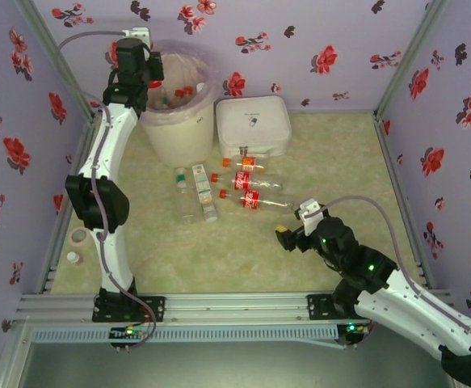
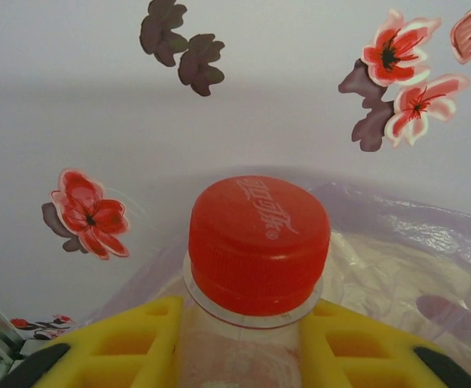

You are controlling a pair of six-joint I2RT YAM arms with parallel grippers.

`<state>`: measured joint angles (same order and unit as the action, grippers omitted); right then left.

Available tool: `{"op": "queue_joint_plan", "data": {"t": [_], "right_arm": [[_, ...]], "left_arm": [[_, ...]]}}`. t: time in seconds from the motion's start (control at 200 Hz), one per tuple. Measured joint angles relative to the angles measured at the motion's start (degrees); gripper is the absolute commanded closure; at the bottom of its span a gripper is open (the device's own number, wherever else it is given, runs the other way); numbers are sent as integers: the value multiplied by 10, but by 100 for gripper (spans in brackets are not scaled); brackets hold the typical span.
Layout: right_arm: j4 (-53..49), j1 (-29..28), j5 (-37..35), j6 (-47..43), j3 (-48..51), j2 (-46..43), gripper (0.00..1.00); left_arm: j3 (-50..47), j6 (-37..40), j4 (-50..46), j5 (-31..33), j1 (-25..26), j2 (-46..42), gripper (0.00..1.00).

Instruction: Put the plastic bottles in the bin

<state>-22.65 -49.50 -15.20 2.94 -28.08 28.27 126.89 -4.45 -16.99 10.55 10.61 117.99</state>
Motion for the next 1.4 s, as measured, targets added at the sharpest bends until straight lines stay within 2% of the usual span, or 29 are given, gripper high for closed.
{"op": "queue_joint_plan", "data": {"t": [0.295, 0.425, 0.715, 0.835, 1.095, 1.275, 1.4], "right_arm": [[0, 0, 0, 0, 0, 0, 7], [0, 0, 0, 0, -2, 10, 7], [0, 0, 2, 0, -3, 31, 7], [3, 0, 5, 0, -3, 44, 7], [17, 0, 13, 0, -3, 61, 7], [17, 0, 17, 0, -3, 56, 7], [10, 0, 17, 0, -5, 41, 6]], "left_arm": [[10, -9, -6, -59, -22, 14, 100], [-5, 4, -9, -58, -22, 9, 100], [-120, 30, -6, -20, -28, -47, 100], [-138, 33, -73, -20, -41, -68, 100], [-83, 38, -176, -19, -53, -36, 100], [-58, 45, -181, -25, -53, -7, 100], [-81, 45, -155, -31, -52, -10, 100]]}}
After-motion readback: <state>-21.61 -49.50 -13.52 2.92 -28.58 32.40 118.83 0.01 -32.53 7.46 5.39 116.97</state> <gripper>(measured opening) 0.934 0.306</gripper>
